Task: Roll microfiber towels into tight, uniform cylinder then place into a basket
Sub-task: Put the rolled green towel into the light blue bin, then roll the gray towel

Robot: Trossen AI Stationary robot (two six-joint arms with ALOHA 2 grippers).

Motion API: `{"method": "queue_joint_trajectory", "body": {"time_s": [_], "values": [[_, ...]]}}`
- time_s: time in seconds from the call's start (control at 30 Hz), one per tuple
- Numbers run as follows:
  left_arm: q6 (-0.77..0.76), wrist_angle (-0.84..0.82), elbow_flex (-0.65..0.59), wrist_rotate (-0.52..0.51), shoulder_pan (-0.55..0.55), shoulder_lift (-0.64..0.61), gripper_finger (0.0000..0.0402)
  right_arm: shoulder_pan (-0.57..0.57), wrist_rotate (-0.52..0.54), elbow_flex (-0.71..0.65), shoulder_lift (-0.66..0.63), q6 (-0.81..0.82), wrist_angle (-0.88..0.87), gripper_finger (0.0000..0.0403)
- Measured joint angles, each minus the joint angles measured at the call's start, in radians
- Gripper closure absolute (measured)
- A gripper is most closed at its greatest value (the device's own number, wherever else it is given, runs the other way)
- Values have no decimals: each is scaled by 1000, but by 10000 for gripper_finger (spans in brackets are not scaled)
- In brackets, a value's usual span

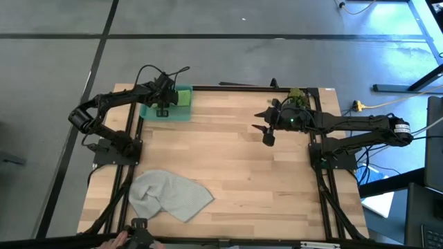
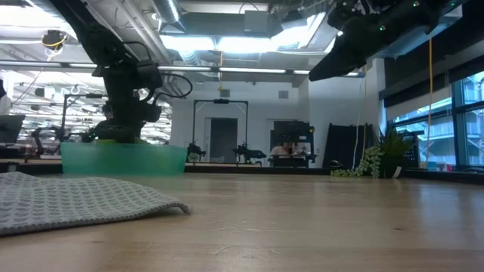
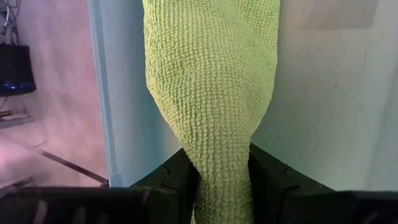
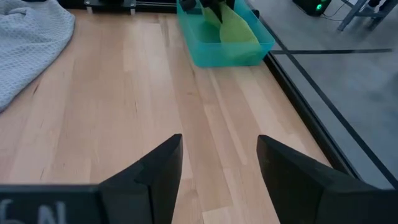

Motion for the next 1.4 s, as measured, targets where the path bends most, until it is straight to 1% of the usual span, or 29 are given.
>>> {"method": "queue_joint_trajectory", "body": {"time_s": [0.33,0.47,0.57,0.63,0.73,1.03,1.17,1.27,1.4], "values": [[2,-2,0,-6,0,0,294,0,0,0,0,0,0,195],[2,-12,0,27,0,0,293,0,0,0,0,0,0,195],[2,-14,0,26,0,0,285,0,0,0,0,2,0,195],[2,-14,0,26,0,0,272,0,0,0,0,2,0,195],[8,-13,0,26,0,0,242,0,0,0,0,2,0,195],[19,-11,0,24,0,0,135,0,0,0,0,2,0,195],[1,-7,4,-10,-8,-6,90,0,0,0,0,2,0,195],[-27,-13,30,-43,-33,-24,74,0,0,0,0,2,0,195],[-69,-52,76,-77,-74,-59,71,0,0,0,0,3,0,195]]}}
